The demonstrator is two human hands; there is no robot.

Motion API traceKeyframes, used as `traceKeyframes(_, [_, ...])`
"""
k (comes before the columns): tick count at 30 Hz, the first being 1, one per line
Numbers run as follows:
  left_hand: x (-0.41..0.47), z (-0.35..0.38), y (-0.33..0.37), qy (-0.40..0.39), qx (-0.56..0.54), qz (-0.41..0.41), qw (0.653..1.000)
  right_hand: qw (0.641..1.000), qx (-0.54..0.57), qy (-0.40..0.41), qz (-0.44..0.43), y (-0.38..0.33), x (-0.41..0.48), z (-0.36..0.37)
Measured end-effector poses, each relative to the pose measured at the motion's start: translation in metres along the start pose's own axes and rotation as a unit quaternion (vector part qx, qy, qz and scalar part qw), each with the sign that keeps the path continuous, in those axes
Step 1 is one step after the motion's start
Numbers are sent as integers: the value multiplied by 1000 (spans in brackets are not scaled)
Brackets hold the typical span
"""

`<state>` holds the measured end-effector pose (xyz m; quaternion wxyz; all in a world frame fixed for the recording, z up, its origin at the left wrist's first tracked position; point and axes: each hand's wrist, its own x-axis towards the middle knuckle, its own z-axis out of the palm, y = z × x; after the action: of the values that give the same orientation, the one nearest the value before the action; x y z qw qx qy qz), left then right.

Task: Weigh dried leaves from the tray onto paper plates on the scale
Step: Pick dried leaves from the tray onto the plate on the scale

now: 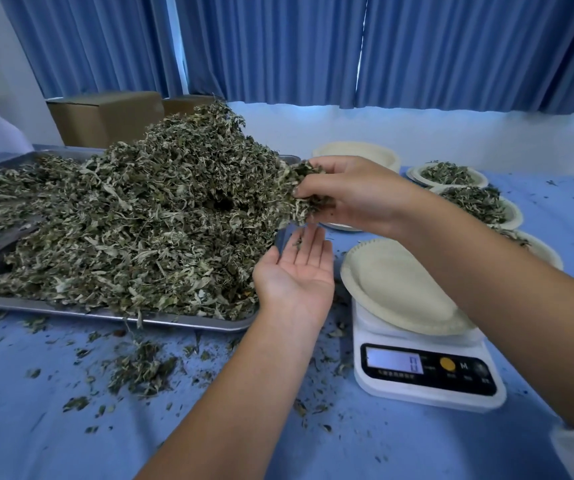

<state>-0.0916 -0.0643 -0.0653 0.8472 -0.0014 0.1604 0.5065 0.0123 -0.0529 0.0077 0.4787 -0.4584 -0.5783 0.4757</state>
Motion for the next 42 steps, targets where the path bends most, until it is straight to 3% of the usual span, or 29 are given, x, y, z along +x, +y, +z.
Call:
traceKeyframes(10, [-3,-2,-4,-3,38,9,999,989,-92,97,56,2,-61,-56])
traceKeyframes(18, [-5,-3,-7,-3,56,16,998,954,-266,59,126,-3,-84,-85])
traceKeyframes(30, [-6,-4,-9,-4,89,28,996,820,-540,-54,180,-9,-89,-67])
traceKeyframes(33, [-5,-5,-9,-5,88,28,996,825,-543,-43,151,-14,-92,-69])
traceKeyframes(38, [-5,-5,-10,-3,94,29,995,875,-481,22,44,-10,-87,-66])
traceKeyframes(42, [-6,-5,-9,-3,100,30,995,864,-490,-45,104,1,-84,-61])
